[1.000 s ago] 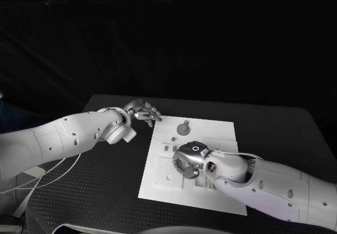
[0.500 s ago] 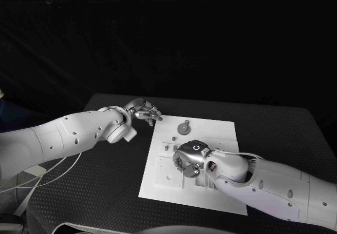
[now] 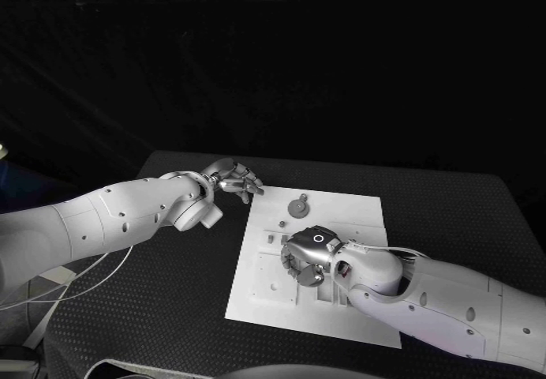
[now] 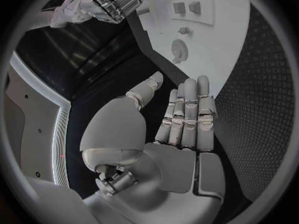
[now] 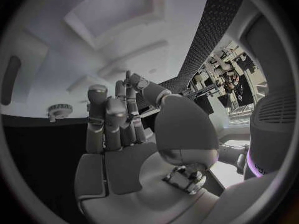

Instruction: Assemble the parts on the task board

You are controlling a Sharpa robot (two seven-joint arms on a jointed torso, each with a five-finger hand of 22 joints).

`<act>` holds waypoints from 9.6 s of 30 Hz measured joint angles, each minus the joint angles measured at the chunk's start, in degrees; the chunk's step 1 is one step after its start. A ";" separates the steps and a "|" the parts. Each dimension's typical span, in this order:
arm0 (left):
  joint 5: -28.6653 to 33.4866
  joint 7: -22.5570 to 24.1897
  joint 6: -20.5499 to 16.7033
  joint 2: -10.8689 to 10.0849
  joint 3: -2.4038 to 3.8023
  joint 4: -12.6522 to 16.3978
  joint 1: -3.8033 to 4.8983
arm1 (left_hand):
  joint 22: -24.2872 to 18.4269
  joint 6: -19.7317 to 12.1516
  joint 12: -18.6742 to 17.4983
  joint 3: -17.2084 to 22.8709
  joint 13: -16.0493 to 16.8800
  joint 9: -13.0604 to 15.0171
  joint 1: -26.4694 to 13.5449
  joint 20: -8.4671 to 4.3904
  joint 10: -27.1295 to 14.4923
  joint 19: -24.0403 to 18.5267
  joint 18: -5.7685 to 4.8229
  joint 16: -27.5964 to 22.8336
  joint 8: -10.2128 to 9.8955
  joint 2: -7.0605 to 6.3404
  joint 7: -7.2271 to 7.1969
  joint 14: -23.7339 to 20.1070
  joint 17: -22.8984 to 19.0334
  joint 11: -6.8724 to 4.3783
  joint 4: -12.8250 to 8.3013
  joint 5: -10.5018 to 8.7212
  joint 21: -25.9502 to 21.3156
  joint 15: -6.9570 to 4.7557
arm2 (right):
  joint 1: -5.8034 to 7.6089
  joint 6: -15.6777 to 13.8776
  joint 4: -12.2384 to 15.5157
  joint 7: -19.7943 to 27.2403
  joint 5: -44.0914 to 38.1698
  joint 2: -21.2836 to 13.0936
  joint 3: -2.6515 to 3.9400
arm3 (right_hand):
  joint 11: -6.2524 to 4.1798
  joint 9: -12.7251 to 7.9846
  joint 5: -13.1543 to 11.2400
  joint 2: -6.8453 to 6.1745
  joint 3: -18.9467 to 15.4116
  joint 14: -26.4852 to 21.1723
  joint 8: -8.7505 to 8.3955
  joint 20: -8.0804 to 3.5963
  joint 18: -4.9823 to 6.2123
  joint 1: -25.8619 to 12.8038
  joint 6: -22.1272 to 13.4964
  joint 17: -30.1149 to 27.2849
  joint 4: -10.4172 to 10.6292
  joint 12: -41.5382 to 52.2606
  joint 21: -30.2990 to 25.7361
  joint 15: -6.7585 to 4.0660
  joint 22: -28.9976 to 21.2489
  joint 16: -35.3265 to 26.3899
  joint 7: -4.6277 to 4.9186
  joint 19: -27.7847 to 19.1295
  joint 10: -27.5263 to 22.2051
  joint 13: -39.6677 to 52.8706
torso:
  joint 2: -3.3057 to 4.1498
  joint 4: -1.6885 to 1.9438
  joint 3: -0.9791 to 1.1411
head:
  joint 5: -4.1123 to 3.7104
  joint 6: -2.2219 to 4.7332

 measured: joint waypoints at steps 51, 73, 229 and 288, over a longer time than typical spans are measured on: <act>-0.02 -0.74 0.21 0.02 -0.02 0.13 0.17 | -0.04 -0.24 0.00 -0.13 0.08 -0.04 0.00 -0.01 0.00 0.01 0.00 -0.23 0.00 0.00 0.18 0.00 0.08 0.00 0.13 0.00 -0.20 0.00 | 0.09 1.19 -2.22 0.36 -0.47 2.19 -1.17 | 0.00 -0.06 0.00 -0.10 -0.22 -0.17 -0.31 -0.12 0.02 -0.71 -0.68 -0.20 -0.21 -1.01 0.00 0.17 0.00 -0.12 0.47 -0.30 0.00 0.16 | -0.02 -0.06 0.03 | -0.09 -0.41; -0.82 -0.97 0.14 -0.25 -0.03 0.22 0.19 | -0.14 -0.30 0.00 -0.13 0.12 -0.03 0.00 -0.10 0.00 0.10 -0.01 -0.46 -0.01 0.00 0.11 0.00 0.12 0.00 0.13 0.00 -0.45 0.00 | 0.01 -1.65 -2.50 1.57 2.31 0.86 -1.32 | 3.36 -3.58 0.00 -4.99 -2.59 -2.03 -5.35 0.06 -0.76 -2.11 -11.32 -0.28 0.58 -6.99 -0.57 3.46 0.00 -0.27 3.35 -1.55 -3.02 -2.37 | -0.01 -0.07 0.07 | -0.82 -0.18; 0.39 -0.09 -0.34 0.52 -0.10 -0.38 0.19 | -0.11 -0.21 0.00 -0.43 0.39 -0.13 0.00 0.22 0.00 0.18 -0.08 -0.67 0.43 0.00 -0.01 0.00 0.42 0.00 0.43 0.00 -0.85 0.00 | -0.04 3.34 4.50 0.10 1.75 1.13 -0.71 | 0.35 -4.18 0.02 3.54 -1.77 -0.86 3.07 -0.31 -1.98 -0.35 -5.40 -1.37 -0.34 -1.89 0.12 0.86 0.00 0.35 1.23 -0.90 2.19 0.09 | -0.02 0.02 -0.04 | 0.21 -0.23; 0.40 -0.27 -0.24 0.39 -0.10 -0.34 0.20 | -0.11 -0.21 0.00 -0.43 0.43 -0.16 -0.23 0.21 0.00 0.18 -0.50 -0.91 0.43 0.23 -0.02 0.00 0.55 0.00 0.43 0.00 -1.08 0.00 | -0.31 3.19 3.77 -0.23 -1.10 1.36 -0.75 | 0.40 -4.17 0.02 3.70 -1.81 -0.86 3.01 -0.11 -1.98 0.08 -5.41 -1.39 -0.37 -2.09 0.12 0.86 0.00 0.35 1.24 -0.91 2.25 0.31 | -0.01 -0.05 -0.01 | 0.38 -0.59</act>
